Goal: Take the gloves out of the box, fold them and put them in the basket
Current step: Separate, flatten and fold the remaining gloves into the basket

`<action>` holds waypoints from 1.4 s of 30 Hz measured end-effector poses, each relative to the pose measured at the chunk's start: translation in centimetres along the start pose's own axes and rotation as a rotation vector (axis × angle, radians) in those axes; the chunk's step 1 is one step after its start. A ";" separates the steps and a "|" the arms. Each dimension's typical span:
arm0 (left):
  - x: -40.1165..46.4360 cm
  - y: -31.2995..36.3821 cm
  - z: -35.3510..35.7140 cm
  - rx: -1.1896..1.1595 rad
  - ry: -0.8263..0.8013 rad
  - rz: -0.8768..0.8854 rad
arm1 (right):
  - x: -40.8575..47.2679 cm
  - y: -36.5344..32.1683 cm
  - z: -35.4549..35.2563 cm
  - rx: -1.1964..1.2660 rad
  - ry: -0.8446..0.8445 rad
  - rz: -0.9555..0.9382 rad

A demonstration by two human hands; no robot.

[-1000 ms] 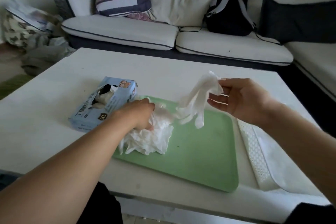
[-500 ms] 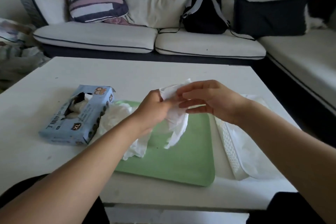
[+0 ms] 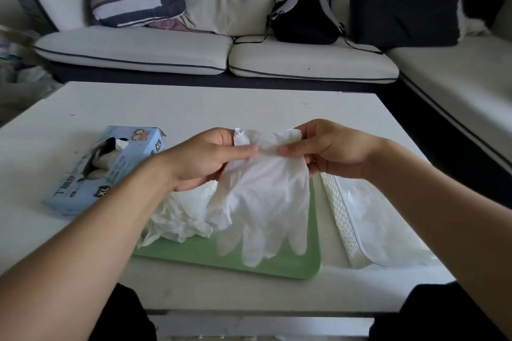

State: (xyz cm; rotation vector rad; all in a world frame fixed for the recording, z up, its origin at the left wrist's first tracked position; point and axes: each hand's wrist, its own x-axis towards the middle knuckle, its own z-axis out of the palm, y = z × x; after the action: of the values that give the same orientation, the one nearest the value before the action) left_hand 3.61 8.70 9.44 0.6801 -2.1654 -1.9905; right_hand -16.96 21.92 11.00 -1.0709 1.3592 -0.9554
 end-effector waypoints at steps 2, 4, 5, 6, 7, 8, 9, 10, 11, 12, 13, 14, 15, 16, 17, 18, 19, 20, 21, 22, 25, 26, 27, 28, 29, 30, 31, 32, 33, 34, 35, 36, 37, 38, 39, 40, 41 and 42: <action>-0.1 -0.5 -1.0 0.089 -0.060 -0.035 | -0.1 0.3 0.1 0.006 -0.073 0.038; -0.1 -1.0 -1.5 0.094 -0.069 -0.056 | 0.2 0.8 0.0 -0.030 -0.096 0.094; -0.1 -1.1 -1.4 0.097 -0.067 -0.048 | 0.4 1.2 0.0 -0.066 -0.086 0.121; 0.1 -1.4 -1.3 0.112 -0.051 -0.031 | 0.8 1.7 -0.1 -0.110 -0.059 0.139; 0.3 -1.4 -0.9 0.136 -0.010 -0.011 | 1.1 2.1 0.0 -0.151 -0.004 0.145; 1.0 -2.0 -0.8 0.158 0.056 0.014 | 1.4 2.5 0.0 -0.175 0.072 0.136; 1.6 -2.5 -0.6 0.176 0.141 0.046 | 1.9 2.8 0.0 -0.186 0.170 0.105; 2.4 -3.0 -0.5 0.196 0.237 0.107 | 2.2 2.9 -0.1 -0.192 0.281 0.044; 3.0 -3.4 -0.4 0.224 0.329 0.203 | 2.5 2.9 -0.3 -0.213 0.388 -0.044; 3.6 -3.6 -0.4 0.261 0.413 0.317 | 2.8 2.7 -0.6 -0.267 0.475 -0.156; 3.8 -3.4 -0.2 0.297 0.476 0.437 | 2.7 2.4 -0.8 -0.350 0.545 -0.275; 3.7 -3.1 0.0 0.324 0.528 0.550 | 2.5 1.8 -0.7 -0.433 0.600 -0.395; 3.5 -2.6 0.2 0.368 0.574 0.650 | 2.2 1.3 -0.5 -0.504 0.641 -0.500; 3.2 -2.1 0.4 0.426 0.606 0.732 | 1.8 1.0 -0.2 -0.577 0.675 -0.593; 2.9 -1.9 0.4 0.501 0.616 0.783 | 1.5 1.0 0.0 -0.651 0.705 -0.670; 2.7 -2.0 0.4 0.574 0.596 0.812 | 1.3 1.1 0.2 -0.727 0.716 -0.715; 2.5 -2.2 0.4 0.637 0.550 0.809 | 1.4 1.5 0.2 -0.800 0.694 -0.724; 2.4 -2.6 0.4 0.669 0.487 0.773 | 1.4 1.9 0.2 -0.878 0.637 -0.699; 2.1 -2.9 0.3 0.679 0.405 0.697 | 1.5 2.5 0.2 -0.953 0.547 -0.636; 1.8 -3.2 0.4 0.674 0.314 0.583 | 1.6 3.2 0.2 -1.014 0.429 -0.546; 1.3 -4.8 0.8 0.828 -0.026 0.226 | 1.6 5.4 1.1 -1.073 0.047 -0.232; 1.3 -5.6 1.2 0.914 -0.134 0.151 | 1.5 6.1 1.7 -1.092 -0.069 -0.132; 1.2 -6.5 1.5 0.973 -0.223 0.086 | 1.5 6.7 2.4 -1.115 -0.174 -0.048; 1.1 -7.3 1.9 0.994 -0.288 0.030 | 1.5 7.1 3.1 -1.129 -0.259 0.012; 1.0 -7.9 2.4 0.999 -0.334 -0.016 | 1.5 7.4 3.6 -1.129 -0.322 0.053; 1.0 -8.3 2.9 0.997 -0.364 -0.040 | 1.6 7.6 4.0 -1.125 -0.370 0.083; 0.9 -8.5 3.4 1.000 -0.391 -0.052 | 1.6 7.6 4.3 -1.128 -0.408 0.108; 0.8 -8.4 3.8 1.003 -0.409 -0.067 | 1.5 7.3 4.4 -1.134 -0.439 0.135; 0.8 -8.3 4.1 1.003 -0.416 -0.093 | 1.3 6.9 4.4 -1.131 -0.469 0.165; 0.7 -8.1 4.1 1.002 -0.422 -0.122 | 1.2 6.5 4.3 -1.114 -0.491 0.191; 0.8 -8.0 4.1 1.004 -0.422 -0.155 | 1.2 6.1 4.2 -1.086 -0.494 0.201; 0.8 -8.0 4.0 1.005 -0.408 -0.180 | 1.3 5.9 4.0 -1.062 -0.461 0.189; 0.9 -8.0 3.9 1.017 -0.375 -0.192 | 1.5 5.7 3.8 -1.047 -0.386 0.151; 0.9 -8.0 3.8 1.041 -0.324 -0.173 | 1.9 5.8 3.5 -1.054 -0.277 0.105; 1.0 -8.0 3.6 1.085 -0.257 -0.123 | 2.4 6.2 3.2 -1.085 -0.157 0.066; 1.1 -8.1 3.6 1.138 -0.177 -0.055 | 2.9 6.6 3.0 -1.138 -0.048 0.053; 1.0 -8.0 3.6 1.195 -0.105 0.002 | 3.3 6.9 2.9 -1.214 0.032 0.067; 1.0 -7.9 3.8 1.243 -0.061 0.036 | 3.7 7.3 2.7 -1.295 0.079 0.101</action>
State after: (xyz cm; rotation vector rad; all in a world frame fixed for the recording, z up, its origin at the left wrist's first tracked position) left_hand 3.23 11.49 1.06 0.6250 -3.2376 -0.4111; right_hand -14.72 20.39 2.80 -1.8539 2.1155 0.0979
